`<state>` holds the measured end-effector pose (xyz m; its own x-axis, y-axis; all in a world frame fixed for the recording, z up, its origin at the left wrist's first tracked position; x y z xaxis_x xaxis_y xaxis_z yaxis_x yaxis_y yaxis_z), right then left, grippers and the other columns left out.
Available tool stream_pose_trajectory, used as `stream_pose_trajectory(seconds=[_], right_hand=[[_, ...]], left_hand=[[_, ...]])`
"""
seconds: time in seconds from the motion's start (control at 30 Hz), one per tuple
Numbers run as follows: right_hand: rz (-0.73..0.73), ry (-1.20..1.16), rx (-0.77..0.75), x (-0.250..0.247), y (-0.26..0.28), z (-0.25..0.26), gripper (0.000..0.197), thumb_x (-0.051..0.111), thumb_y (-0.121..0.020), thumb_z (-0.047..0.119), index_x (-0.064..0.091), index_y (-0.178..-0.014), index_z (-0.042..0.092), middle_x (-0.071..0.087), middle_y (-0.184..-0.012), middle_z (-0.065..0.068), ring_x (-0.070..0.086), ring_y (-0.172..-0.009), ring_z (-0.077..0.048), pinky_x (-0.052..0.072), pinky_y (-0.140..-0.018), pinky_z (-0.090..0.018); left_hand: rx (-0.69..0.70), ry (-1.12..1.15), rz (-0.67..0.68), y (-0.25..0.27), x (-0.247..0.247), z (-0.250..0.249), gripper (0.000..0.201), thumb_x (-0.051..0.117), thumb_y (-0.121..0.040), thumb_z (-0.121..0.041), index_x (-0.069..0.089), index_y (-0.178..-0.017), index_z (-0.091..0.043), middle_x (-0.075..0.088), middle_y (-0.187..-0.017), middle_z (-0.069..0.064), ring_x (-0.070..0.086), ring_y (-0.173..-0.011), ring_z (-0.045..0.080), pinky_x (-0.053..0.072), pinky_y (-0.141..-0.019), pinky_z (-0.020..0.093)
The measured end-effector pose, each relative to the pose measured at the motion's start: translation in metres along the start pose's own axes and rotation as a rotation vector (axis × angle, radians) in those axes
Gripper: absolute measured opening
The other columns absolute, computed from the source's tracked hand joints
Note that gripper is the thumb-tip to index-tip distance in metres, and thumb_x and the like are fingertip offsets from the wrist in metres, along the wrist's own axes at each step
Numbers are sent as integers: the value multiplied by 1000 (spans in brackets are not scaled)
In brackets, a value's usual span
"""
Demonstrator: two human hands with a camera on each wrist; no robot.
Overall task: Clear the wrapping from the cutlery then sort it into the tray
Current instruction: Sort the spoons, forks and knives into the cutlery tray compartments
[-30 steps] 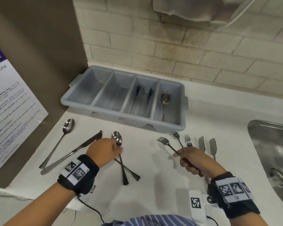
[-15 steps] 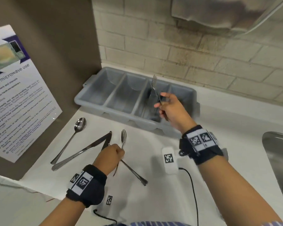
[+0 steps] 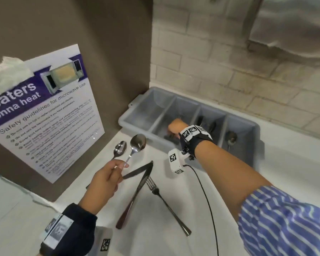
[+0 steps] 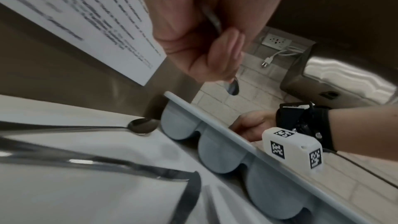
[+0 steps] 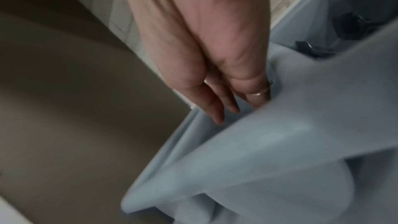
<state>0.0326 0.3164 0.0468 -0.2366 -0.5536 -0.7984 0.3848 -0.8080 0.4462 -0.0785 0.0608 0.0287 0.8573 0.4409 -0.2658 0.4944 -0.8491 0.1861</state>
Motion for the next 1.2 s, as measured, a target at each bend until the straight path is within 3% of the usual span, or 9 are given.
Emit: stream_pose_trajectory(seconds=[0.23, 0.4, 0.53, 0.57, 0.63, 0.7, 0.9, 1.1, 1.2], right_hand=[[-498, -657, -246, -32, 91, -78, 30, 47, -87, -8, 61, -113, 0, 63, -106, -6, 58, -94, -13, 41, -70, 3], [-779, -499, -76, -14, 198, -194, 18, 54, -88, 3, 67, -97, 9, 62, -87, 2, 57, -74, -13, 43, -72, -23], [-798, -417, 157, 15, 249, -259, 18, 53, -87, 3, 66, -97, 11, 66, -92, -3, 60, -74, -13, 31, -81, 5], [-789, -426, 207, 22, 256, -273, 19, 53, -86, 2, 65, -97, 12, 68, -97, -5, 63, -83, -21, 32, -89, 4], [-743, -466, 290, 37, 267, -296, 23, 54, -83, 0, 64, -100, 13, 67, -107, -8, 61, -91, -26, 49, -94, -27], [-699, -446, 358, 48, 275, -311, 26, 57, -83, 3, 62, -107, 12, 64, -111, -8, 57, -81, -20, 51, -86, -34], [-592, -341, 335, 67, 271, -318, 28, 57, -84, 4, 62, -111, 8, 62, -112, -8, 58, -87, -20, 33, -70, -14], [-566, -153, 324, 66, 256, -320, 28, 45, -86, -2, 62, -109, 4, 61, -117, -11, 63, -98, -28, 49, -85, -31], [-511, -44, 346, 64, 249, -321, 19, 47, -89, 3, 62, -100, 5, 63, -111, -11, 64, -93, -29, 50, -78, -30]], left_hand=[[220, 53, 181, -19, 69, -83, 40, 35, -97, -5, 58, -116, -31, 48, -62, -10, 41, -45, -2, 34, -46, 5], [303, -202, 492, -30, 206, -138, 47, 31, -97, -1, 30, -142, -14, 57, -96, 2, 54, -73, 10, 44, -62, 11], [290, -466, 613, -48, 314, -144, 43, 36, -95, -1, 37, -138, -5, 49, -137, 22, 49, -122, 37, 41, -101, 40], [301, -538, 626, -53, 334, -141, 42, 36, -95, -1, 39, -137, -2, 46, -140, 22, 47, -126, 36, 39, -105, 39], [317, -681, 646, -64, 361, -133, 42, 37, -94, -2, 40, -136, 1, 44, -143, 21, 43, -131, 34, 35, -110, 36], [315, -784, 645, -75, 376, -119, 41, 38, -94, -4, 41, -135, 3, 45, -141, 22, 44, -130, 35, 36, -109, 38], [317, -969, 626, -89, 379, -87, 34, 39, -94, -12, 49, -126, 0, 53, -132, 28, 51, -119, 42, 42, -100, 42], [636, -634, 407, -28, 349, -124, 34, 44, -89, -4, 59, -118, -9, 48, -131, 14, 39, -123, 31, 32, -107, 34], [739, -602, 544, 23, 344, -118, 25, 44, -89, -7, 63, -105, -11, 55, -113, 11, 51, -105, 26, 41, -94, 31]])
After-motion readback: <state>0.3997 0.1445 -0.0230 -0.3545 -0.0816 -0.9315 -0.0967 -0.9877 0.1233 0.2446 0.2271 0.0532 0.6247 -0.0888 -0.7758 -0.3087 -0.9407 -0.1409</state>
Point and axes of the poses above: each hand's wrist, its own y-axis away from the middle knuckle, its own x-axis out of the palm, z = x × y, the point moved 5 cm from there along -y, towards the middle knuckle
